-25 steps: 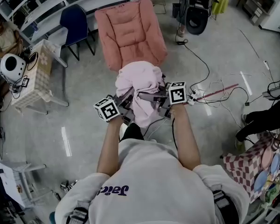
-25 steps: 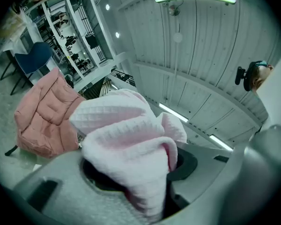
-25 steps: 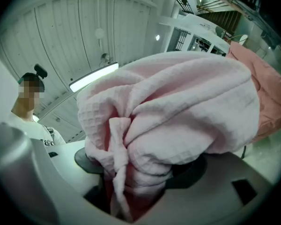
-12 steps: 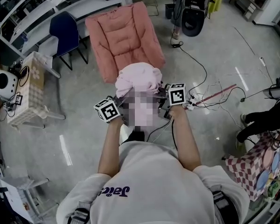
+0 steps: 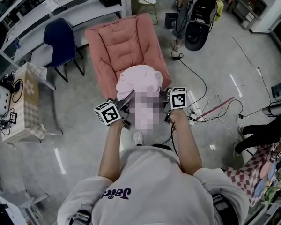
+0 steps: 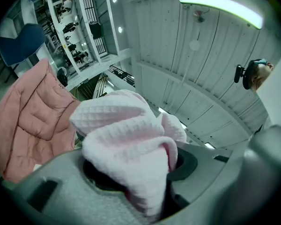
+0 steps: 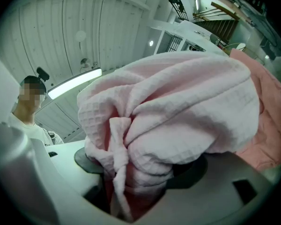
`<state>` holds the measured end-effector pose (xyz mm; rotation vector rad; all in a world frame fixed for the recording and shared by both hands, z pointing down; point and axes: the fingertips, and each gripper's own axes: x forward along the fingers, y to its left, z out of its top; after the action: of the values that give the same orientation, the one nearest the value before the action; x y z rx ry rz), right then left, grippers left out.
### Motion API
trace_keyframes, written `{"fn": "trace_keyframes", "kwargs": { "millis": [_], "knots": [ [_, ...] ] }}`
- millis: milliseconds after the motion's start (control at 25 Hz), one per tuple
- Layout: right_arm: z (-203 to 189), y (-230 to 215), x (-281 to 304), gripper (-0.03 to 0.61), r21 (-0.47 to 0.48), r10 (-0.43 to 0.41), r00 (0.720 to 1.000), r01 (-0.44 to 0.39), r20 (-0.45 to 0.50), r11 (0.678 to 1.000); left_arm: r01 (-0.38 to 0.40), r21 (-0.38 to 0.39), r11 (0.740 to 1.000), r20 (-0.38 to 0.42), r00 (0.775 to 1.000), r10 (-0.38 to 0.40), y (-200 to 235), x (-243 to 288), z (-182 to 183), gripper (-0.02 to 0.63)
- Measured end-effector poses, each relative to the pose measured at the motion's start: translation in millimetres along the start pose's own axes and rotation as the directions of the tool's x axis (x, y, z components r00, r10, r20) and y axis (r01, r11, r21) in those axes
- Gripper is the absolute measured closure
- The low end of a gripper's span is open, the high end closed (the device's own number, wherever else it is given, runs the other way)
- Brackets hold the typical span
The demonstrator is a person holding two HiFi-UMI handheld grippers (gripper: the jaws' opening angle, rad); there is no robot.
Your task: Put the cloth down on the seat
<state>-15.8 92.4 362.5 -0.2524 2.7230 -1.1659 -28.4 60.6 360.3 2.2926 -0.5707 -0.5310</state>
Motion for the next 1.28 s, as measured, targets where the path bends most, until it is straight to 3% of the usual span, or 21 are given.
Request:
{"fn": "trace_keyframes", "kwargs": {
  "millis": [480, 1000, 1280],
  "knots": [
    [13, -105, 43, 0.238, 0.149, -0.037, 0.999, 0.039, -0.017, 0.988, -0.076, -0.114, 0.991, -0.026, 0.997, 0.074, 115, 10, 19, 0.405],
    [98, -231, 77, 0.238, 0.224, 0.023, 0.997, -0.007, -0.068, 0.975, -0.167, -0.152, 0.974, -0.014, 0.986, 0.167, 240, 79, 80, 0.405],
    [124, -313, 79, 0.238, 0.310, -0.006, 0.997, 0.029, -0.073, 0.950, -0.225, -0.217, 0.950, -0.059, 0.974, 0.218, 318, 118, 84, 0.405]
  ]
}}
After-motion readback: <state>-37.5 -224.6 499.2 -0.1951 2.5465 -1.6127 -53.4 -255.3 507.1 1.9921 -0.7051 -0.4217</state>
